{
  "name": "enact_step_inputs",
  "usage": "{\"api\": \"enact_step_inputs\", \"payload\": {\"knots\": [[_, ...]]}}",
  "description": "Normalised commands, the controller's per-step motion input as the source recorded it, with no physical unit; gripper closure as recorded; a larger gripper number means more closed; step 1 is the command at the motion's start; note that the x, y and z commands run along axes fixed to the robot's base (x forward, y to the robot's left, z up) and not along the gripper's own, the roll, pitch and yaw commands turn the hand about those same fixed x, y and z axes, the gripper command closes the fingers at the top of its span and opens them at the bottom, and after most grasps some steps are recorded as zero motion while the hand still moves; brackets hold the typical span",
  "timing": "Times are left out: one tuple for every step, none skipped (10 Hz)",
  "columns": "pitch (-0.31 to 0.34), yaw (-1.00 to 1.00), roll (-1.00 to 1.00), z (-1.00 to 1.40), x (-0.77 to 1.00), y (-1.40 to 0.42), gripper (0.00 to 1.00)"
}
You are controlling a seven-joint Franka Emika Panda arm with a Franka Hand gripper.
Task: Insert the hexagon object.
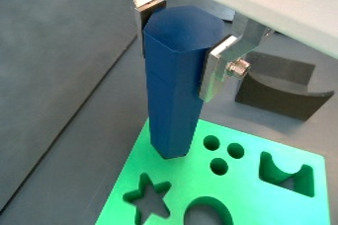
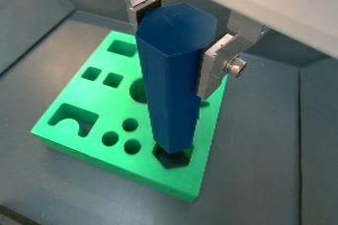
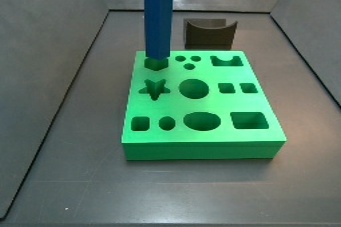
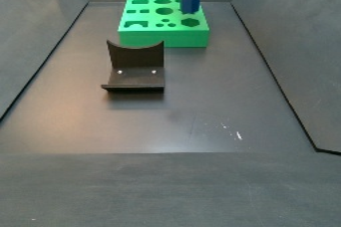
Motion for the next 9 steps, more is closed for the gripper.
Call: {"api": "enact_step_inputs", "payload": {"knots": [[-0.084, -0.24, -0.05, -0.34, 0.0, 0.05, 1.0], [-0.081, -0.07, -0.02, -0.31, -0.03, 0.06, 1.0], [-0.077, 0.0, 0.0, -0.31, -0.01, 0.07, 1.0], [-0.067, 0.0, 0.0, -0.25, -0.09, 0.14, 1.0], [-0.004, 0.0, 0.0, -0.02, -0.07, 0.17, 1.0], [-0.007, 0.12, 0.0, -0.01, 0.0, 0.15, 1.0], [-0.033, 0.19, 0.0, -0.04, 0.0, 0.1, 1.0], [-0.063, 0.2, 0.0, -0.14, 0.0, 0.05, 1.0], [-0.139, 0.06, 0.0, -0.35, 0.0, 0.0, 1.0]]}}
